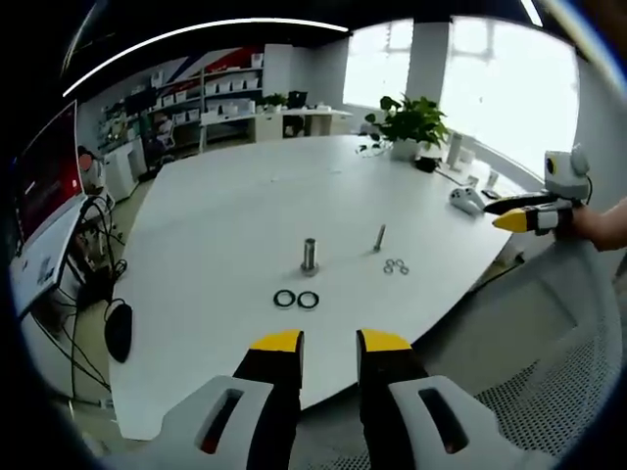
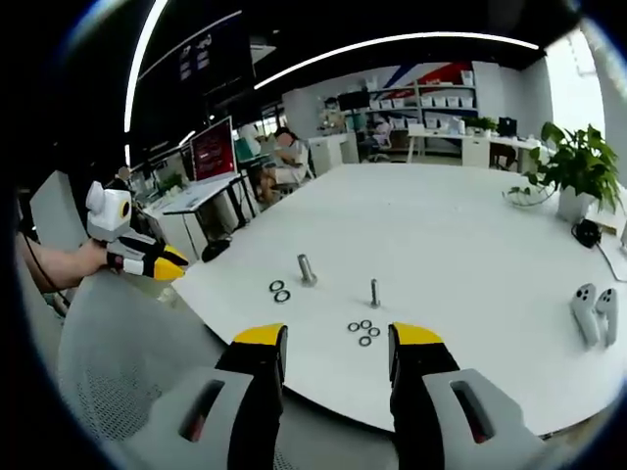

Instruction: Place the washer onto the threaded stud by aligning its center hole with the stud, sliding it down to the base, and recovering from edge contact or off-axis alignment until the washer reaches the visible bottom stop.

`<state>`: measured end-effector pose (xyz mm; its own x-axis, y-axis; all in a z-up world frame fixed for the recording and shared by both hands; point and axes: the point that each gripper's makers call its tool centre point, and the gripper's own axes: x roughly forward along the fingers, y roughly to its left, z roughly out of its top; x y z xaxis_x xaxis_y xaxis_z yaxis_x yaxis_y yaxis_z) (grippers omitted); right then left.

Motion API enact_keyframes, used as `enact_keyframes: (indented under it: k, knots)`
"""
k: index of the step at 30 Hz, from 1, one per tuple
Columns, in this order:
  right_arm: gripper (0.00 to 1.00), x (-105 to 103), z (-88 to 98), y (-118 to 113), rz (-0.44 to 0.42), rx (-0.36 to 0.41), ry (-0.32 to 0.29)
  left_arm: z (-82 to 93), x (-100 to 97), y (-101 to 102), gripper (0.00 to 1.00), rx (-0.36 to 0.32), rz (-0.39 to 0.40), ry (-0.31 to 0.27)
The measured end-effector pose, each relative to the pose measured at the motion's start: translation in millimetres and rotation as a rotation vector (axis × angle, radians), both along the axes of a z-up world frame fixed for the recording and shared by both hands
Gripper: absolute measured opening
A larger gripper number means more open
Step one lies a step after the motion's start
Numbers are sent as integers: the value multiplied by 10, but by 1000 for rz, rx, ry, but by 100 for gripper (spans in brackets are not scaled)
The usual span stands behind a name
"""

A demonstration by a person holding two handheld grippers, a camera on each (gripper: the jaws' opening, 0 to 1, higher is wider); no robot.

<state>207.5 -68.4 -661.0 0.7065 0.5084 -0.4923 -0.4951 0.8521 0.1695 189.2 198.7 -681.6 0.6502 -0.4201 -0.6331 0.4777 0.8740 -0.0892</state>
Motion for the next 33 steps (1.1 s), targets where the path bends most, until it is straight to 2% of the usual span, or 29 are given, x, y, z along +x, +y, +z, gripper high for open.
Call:
enact_keyframes:
  k: [2,16,25,33]
  knots:
    - [44,2,-2,-15,-1,-19,-14,-12,-13,-11,19,6,-9,7]
    - [43,4,2,13,17,-24,-17,-64,-33,-5,19,21,-11,35]
    - [43,1,-5,9,16,-21,-11,-61,-29,6,19,23,-7,32]
    - [43,-2,15,27,21,-7,-14,-121,-63,4,19,43,-20,62]
